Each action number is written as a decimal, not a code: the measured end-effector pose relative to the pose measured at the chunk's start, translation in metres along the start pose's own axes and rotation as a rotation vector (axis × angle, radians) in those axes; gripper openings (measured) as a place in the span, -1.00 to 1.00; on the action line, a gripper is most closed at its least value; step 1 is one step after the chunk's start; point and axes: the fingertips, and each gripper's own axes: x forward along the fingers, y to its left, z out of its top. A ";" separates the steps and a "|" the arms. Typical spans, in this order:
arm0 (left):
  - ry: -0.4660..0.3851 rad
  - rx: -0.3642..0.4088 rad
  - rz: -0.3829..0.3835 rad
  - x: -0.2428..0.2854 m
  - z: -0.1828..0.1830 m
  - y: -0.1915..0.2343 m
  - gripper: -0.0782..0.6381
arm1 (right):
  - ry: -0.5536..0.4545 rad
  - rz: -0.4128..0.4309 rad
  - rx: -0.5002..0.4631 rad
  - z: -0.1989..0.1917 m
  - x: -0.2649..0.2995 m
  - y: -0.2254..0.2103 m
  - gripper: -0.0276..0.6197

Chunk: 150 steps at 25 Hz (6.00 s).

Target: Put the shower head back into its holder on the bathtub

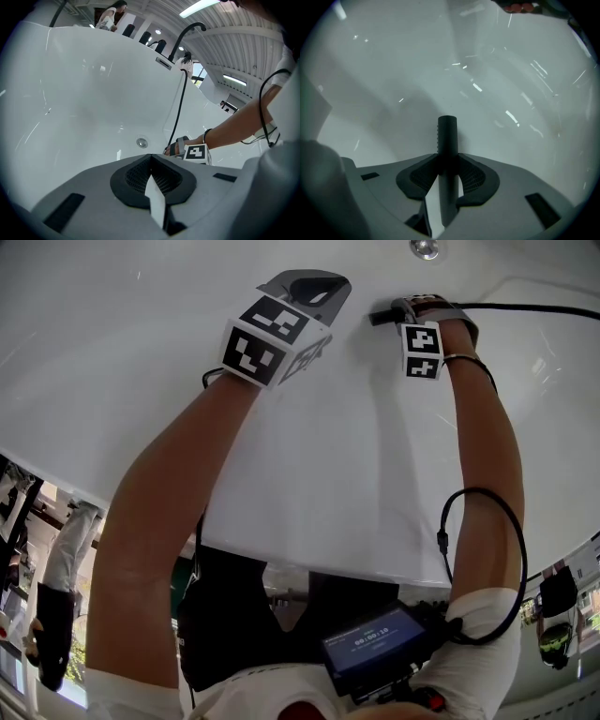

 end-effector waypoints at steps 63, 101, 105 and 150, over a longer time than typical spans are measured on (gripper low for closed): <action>-0.622 0.368 -0.173 -0.543 0.444 -0.437 -0.73 | -0.750 -1.904 1.169 0.060 -1.086 0.120 -0.52; -0.564 0.294 -0.074 -0.345 0.538 -0.461 -0.73 | -0.958 -1.689 1.134 -0.180 -1.078 -0.019 -0.52; -0.548 0.290 -0.077 -0.332 0.529 -0.442 -0.73 | -0.955 -1.682 1.175 -0.198 -1.045 -0.043 -0.52; -0.422 0.133 -0.050 -0.156 0.373 -0.290 -0.73 | -0.898 -1.385 1.427 -0.334 -0.712 -0.190 -0.52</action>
